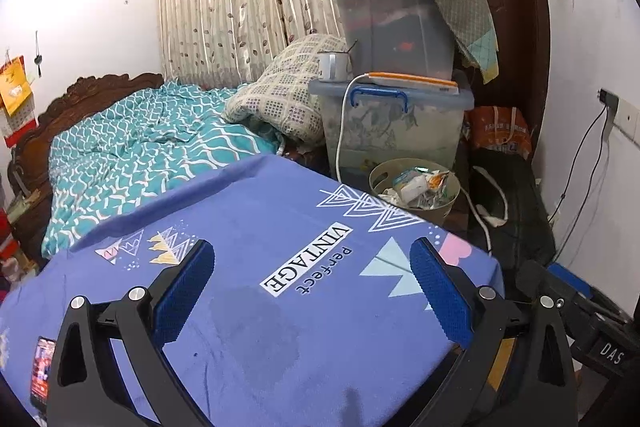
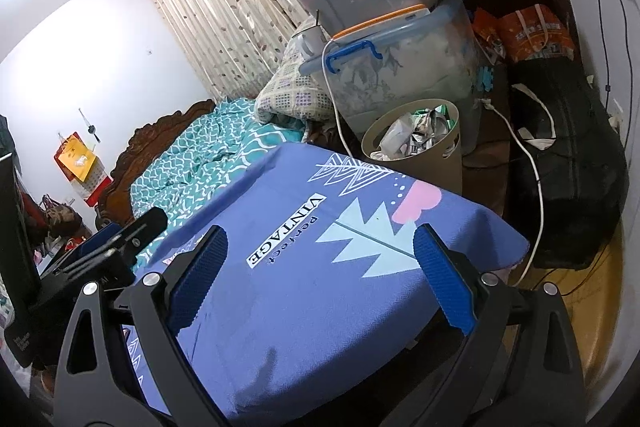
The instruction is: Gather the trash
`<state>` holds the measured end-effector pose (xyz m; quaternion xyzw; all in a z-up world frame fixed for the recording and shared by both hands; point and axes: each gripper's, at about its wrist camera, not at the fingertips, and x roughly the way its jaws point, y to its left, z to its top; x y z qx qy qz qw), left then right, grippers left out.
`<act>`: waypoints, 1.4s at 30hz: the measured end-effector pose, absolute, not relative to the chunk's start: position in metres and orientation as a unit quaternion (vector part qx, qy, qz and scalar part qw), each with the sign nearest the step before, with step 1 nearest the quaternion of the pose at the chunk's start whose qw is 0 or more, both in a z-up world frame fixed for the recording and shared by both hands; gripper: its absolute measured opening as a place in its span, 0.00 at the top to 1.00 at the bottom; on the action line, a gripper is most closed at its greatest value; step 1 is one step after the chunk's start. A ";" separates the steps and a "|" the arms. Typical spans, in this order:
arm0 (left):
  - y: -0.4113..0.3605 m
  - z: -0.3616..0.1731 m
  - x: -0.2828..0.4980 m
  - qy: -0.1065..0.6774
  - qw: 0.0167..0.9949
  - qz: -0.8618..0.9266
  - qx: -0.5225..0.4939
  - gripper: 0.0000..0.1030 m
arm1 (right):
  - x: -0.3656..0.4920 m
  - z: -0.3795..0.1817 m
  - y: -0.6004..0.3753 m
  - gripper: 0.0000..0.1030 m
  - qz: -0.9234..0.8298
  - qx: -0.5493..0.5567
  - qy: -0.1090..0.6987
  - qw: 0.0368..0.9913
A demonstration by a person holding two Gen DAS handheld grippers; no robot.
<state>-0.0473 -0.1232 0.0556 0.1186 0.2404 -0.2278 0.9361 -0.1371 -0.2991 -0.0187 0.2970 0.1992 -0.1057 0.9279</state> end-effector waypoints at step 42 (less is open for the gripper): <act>-0.131 0.043 -0.038 0.261 0.938 -0.177 0.143 0.08 | -0.139 -0.025 -0.302 0.09 -0.115 0.283 0.184 0.934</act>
